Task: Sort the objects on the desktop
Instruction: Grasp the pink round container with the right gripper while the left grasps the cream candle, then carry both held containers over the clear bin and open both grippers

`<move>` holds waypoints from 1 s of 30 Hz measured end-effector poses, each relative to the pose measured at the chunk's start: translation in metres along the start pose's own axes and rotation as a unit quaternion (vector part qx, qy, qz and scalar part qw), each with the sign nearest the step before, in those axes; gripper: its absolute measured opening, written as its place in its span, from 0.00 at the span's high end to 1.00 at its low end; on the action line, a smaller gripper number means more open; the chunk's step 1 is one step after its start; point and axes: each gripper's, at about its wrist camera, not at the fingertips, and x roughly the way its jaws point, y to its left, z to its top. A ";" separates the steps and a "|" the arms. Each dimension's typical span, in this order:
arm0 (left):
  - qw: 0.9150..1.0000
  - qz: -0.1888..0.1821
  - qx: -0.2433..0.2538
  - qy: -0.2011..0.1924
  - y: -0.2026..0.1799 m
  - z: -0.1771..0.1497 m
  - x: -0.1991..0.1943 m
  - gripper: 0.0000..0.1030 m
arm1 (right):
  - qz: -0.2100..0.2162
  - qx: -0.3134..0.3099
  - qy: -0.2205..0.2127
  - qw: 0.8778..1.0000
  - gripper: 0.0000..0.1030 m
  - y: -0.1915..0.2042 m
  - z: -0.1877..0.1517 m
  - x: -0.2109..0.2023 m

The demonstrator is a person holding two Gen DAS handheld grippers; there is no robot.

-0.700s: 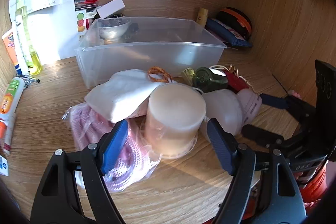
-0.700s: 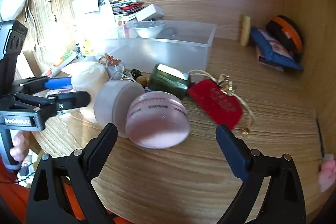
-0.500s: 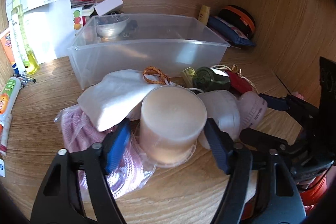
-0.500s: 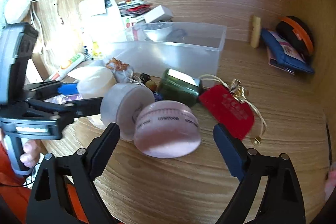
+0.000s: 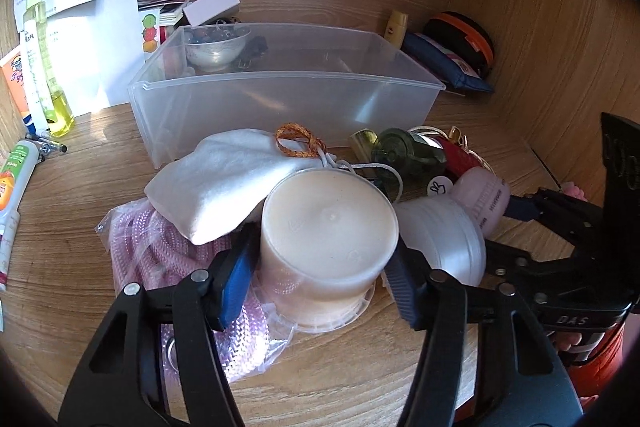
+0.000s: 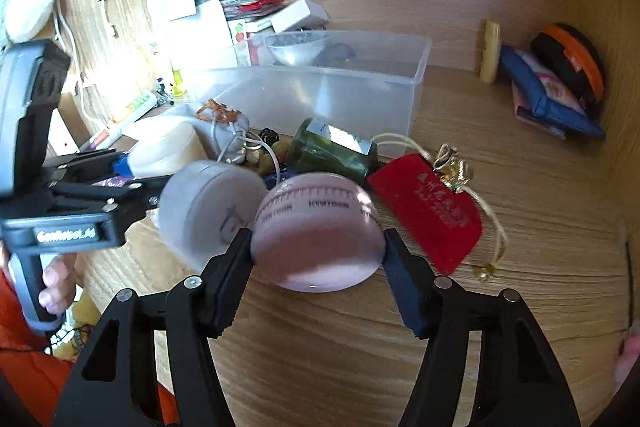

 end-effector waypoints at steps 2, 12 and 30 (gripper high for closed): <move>1.000 0.001 -0.001 -0.002 0.000 0.001 0.002 0.42 | 0.003 0.008 0.008 1.000 0.42 0.000 -0.001 0.007; 1.000 -0.014 -0.020 -0.008 0.004 0.004 -0.006 0.44 | -0.004 0.018 -0.024 1.000 0.42 0.001 0.001 -0.009; 0.997 -0.009 -0.006 -0.071 -0.005 0.021 -0.056 0.45 | -0.004 0.015 -0.074 0.997 0.42 0.000 0.025 -0.032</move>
